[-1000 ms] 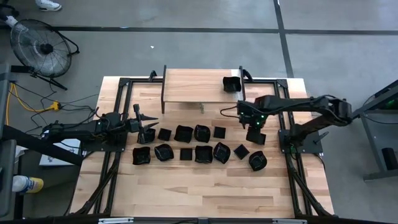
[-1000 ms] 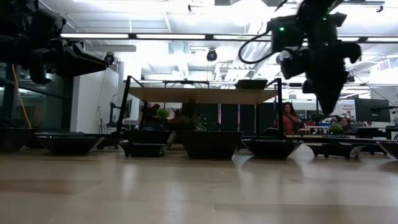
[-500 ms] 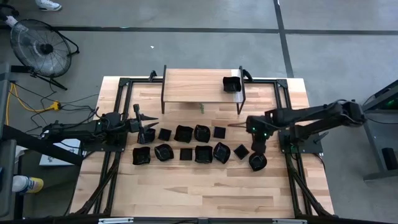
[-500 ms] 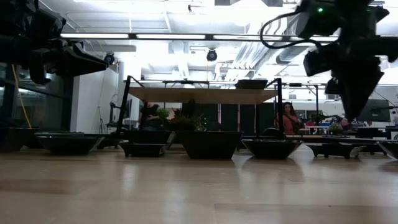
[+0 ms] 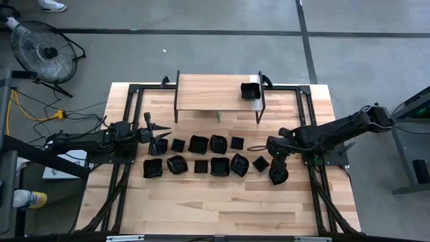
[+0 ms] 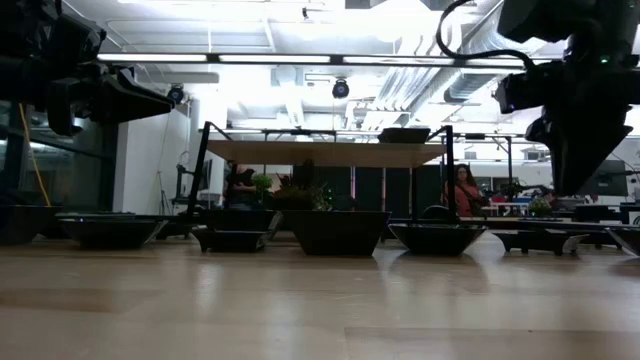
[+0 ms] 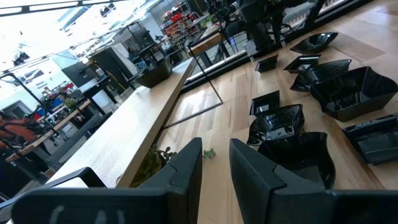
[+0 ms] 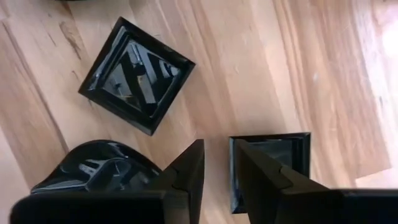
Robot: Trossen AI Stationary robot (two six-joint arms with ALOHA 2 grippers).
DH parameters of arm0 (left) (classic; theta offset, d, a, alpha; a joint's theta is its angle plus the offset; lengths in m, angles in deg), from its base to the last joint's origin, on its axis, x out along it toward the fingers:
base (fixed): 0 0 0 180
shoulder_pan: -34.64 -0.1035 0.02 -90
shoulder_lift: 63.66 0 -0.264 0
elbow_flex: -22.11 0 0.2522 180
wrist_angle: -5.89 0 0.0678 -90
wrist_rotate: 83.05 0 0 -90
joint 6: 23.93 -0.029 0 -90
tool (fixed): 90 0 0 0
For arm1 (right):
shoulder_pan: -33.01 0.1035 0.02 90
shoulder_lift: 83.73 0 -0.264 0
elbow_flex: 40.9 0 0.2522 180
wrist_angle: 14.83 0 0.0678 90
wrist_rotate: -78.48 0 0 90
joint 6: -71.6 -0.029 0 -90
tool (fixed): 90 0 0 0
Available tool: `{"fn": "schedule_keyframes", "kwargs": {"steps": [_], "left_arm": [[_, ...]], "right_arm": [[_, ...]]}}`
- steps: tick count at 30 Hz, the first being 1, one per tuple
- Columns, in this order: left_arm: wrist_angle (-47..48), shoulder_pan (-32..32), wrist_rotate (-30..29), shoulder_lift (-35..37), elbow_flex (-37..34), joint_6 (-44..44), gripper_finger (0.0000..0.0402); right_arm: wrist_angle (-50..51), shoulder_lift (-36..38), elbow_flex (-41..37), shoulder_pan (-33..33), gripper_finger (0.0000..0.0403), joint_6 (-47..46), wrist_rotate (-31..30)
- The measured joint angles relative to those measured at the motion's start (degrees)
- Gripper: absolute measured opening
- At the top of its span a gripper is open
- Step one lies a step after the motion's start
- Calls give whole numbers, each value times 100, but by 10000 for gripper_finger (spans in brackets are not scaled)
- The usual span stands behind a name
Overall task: Pick & Place Mini shaped plates
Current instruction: Put the square plate on the shelf
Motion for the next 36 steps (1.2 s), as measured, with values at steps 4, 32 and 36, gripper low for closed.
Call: {"fn": "schedule_keyframes", "kwargs": {"steps": [4,32,36], "left_arm": [[0,1,0,0,2,0,78],[0,1,-1,0,1,0,78],[0,2,0,2,0,0,78]], "right_arm": [[0,0,0,145,124,-547,74],[216,-1447,0,326,188,-1106,-347],[245,-1575,0,326,184,-1024,-483]]}}
